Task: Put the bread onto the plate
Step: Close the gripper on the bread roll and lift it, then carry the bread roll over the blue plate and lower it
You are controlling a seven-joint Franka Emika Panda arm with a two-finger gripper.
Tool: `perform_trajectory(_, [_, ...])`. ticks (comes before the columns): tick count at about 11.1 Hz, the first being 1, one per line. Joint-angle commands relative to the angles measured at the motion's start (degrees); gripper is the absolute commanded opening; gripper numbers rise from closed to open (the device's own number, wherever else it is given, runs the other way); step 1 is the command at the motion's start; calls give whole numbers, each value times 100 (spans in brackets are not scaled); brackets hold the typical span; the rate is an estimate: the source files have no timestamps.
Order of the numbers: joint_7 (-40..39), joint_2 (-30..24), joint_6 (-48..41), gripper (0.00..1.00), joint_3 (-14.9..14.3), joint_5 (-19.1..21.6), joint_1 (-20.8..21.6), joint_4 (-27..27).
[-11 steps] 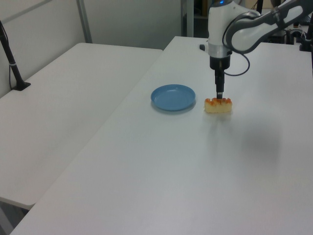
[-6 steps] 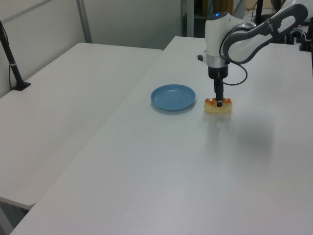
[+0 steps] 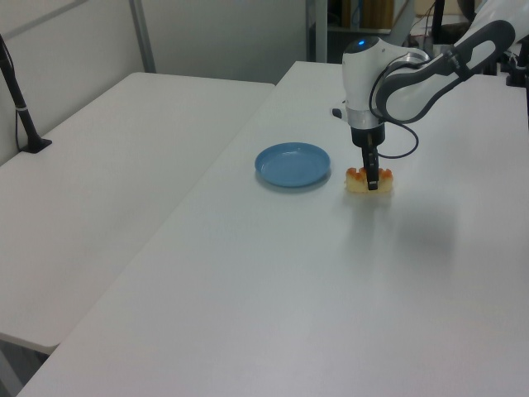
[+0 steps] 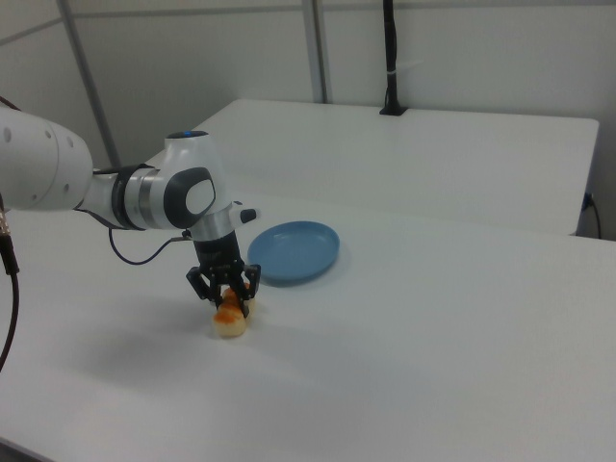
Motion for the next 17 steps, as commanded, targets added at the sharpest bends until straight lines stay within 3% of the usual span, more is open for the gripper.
perform_trajectory(1, [307,-171,-348,38,-28,16,2,214])
perform_trajectory(3, [613,-119,-483,38,-37,401,-147,865])
perform_trajectory(5, [1155,73,-474,38,-89,447,-157,1462])
perform_trajectory(7, [1720,669,-439,38,-98,412,-131,2261])
perform_trajectory(13, [1871,1927,553,38,-256,351,211,3221])
perform_trajectory(15, [1994,2052,765,39,-283,342,247,3284])
perform_trajectory(16, [1994,2052,774,47,-283,342,247,3276])
perform_trajectory(17, [1994,2052,774,99,-283,316,256,3250])
